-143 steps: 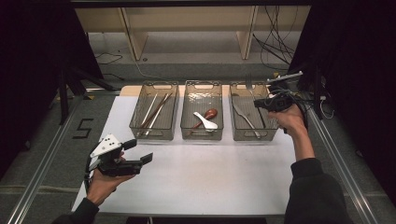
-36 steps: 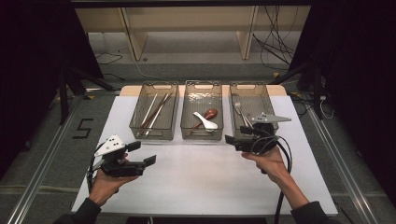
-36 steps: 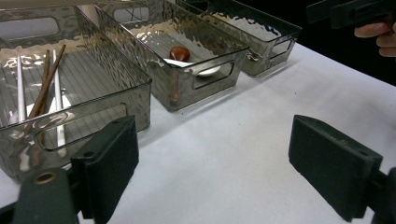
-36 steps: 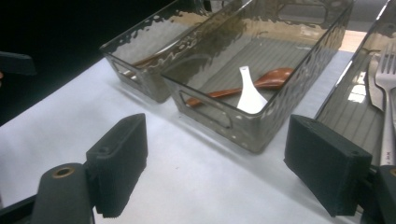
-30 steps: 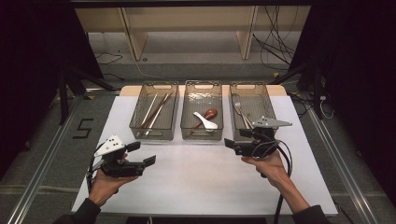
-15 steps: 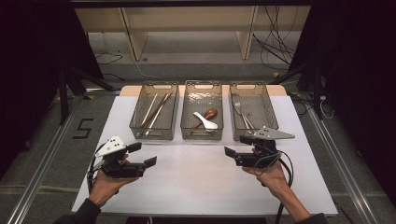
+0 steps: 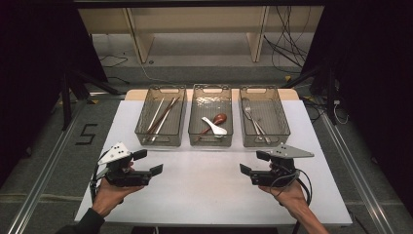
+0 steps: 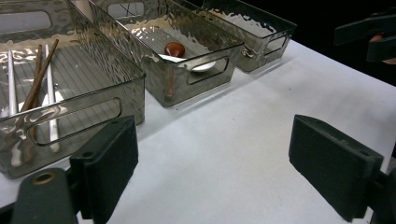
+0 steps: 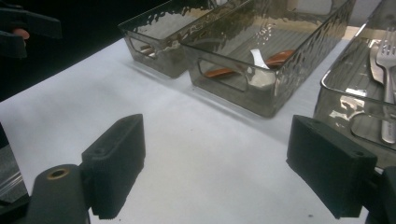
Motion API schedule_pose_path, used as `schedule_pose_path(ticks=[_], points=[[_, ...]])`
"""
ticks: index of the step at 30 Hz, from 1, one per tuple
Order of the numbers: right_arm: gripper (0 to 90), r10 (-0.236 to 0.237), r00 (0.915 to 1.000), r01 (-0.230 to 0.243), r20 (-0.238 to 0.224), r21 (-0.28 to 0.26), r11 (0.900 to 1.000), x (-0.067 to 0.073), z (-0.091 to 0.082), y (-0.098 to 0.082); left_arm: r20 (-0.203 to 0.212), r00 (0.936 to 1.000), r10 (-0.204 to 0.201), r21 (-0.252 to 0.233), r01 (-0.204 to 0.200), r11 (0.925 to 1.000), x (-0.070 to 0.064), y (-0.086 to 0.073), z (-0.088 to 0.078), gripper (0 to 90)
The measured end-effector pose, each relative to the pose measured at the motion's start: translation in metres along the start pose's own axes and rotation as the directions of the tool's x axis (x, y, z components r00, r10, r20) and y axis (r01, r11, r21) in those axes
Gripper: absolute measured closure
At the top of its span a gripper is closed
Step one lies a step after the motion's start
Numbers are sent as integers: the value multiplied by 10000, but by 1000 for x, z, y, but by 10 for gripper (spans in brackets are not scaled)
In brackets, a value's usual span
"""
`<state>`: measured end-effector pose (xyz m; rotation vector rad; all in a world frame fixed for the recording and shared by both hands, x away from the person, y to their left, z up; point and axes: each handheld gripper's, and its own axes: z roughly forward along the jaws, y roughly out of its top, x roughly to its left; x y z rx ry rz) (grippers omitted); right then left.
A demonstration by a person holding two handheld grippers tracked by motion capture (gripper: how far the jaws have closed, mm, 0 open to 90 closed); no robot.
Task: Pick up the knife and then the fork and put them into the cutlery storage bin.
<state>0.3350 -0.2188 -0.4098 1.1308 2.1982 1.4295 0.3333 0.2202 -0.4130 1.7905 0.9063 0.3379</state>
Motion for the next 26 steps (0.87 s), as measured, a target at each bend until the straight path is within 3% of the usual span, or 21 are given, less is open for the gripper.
schedule_pose_path(ticks=[26], points=[[199,90,9999,-91,140,16,10000,-3,-1,-2,-18,10000,25,-7,-25,10000,0,0,1,153]])
